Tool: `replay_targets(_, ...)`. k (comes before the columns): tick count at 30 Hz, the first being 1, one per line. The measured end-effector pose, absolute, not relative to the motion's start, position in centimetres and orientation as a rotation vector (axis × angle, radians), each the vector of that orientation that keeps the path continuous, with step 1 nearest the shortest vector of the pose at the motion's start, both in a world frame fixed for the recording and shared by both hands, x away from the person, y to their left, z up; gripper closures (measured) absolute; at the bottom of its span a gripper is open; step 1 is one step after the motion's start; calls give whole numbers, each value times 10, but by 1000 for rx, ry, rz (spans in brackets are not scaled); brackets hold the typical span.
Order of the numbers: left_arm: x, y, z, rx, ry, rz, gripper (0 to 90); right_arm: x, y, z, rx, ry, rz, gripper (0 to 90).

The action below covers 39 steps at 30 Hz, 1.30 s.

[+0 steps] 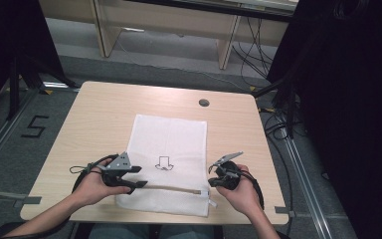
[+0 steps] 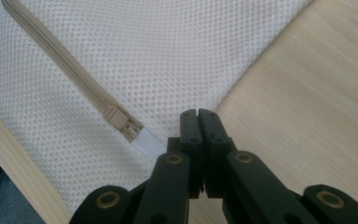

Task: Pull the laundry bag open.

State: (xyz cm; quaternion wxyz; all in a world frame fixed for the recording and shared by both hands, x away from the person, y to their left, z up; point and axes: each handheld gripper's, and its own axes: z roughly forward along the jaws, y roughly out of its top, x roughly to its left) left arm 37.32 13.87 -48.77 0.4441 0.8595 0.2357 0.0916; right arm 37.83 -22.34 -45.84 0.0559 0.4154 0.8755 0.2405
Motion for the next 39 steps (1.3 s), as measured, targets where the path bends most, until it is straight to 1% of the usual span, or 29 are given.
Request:
replay_targets(3, 374, 137, -486, 2141, 580, 210, 424, 380, -225, -460, 1324, 2647, 726, 900)
replay_targets(5, 373, 137, -486, 2122, 574, 220, 414, 381, -225, -460, 1350, 2643, 732, 894)
replay_targets(9, 373, 136, -482, 2123, 579, 224, 390, 381, -222, -459, 1281, 2652, 742, 900)
replay_targets(10, 372, 134, -482, 2105, 583, 219, 390, 379, -220, -457, 1306, 2661, 704, 900)
replay_targets(11, 372, 133, -479, 2114, 572, 222, 395, 380, -219, -458, 1262, 2671, 697, 900)
replay_targets(13, 370, 129, -477, 2119, 560, 201, 430, 378, -214, -459, 1335, 2688, 673, 900)
replay_targets(14, 369, 125, -475, 2118, 560, 184, 436, 377, -212, -460, 1337, 2698, 666, 900)
replay_targets(15, 370, 122, -473, 2133, 526, 174, 443, 379, -211, -462, 1310, 2709, 676, 900)
replay_targets(18, 367, 105, -472, 2135, 515, 132, 463, 381, -208, -463, 1345, 2719, 664, 900)
replay_targets(19, 368, 99, -472, 2147, 489, 127, 469, 380, -206, -462, 1365, 2725, 652, 900)
replay_targets(21, 367, 87, -471, 2161, 470, 109, 481, 382, -206, -464, 1307, 2742, 688, 900)
replay_targets(23, 368, 76, -471, 2173, 445, 95, 493, 380, -204, -464, 1369, 2740, 647, 897)
replay_targets(26, 369, 61, -470, 2183, 420, 71, 545, 379, -202, -467, 1324, 2762, 651, 872)
replay_targets(29, 369, 47, -470, 2188, 399, 53, 571, 377, -202, -468, 1338, 2766, 658, 864)
replay_targets(35, 369, 28, -475, 2225, 356, 56, 585, 377, -203, -471, 1356, 2757, 628, 898)
replay_targets(39, 373, 20, -476, 2232, 338, 56, 583, 378, -204, -473, 1357, 2759, 614, 900)
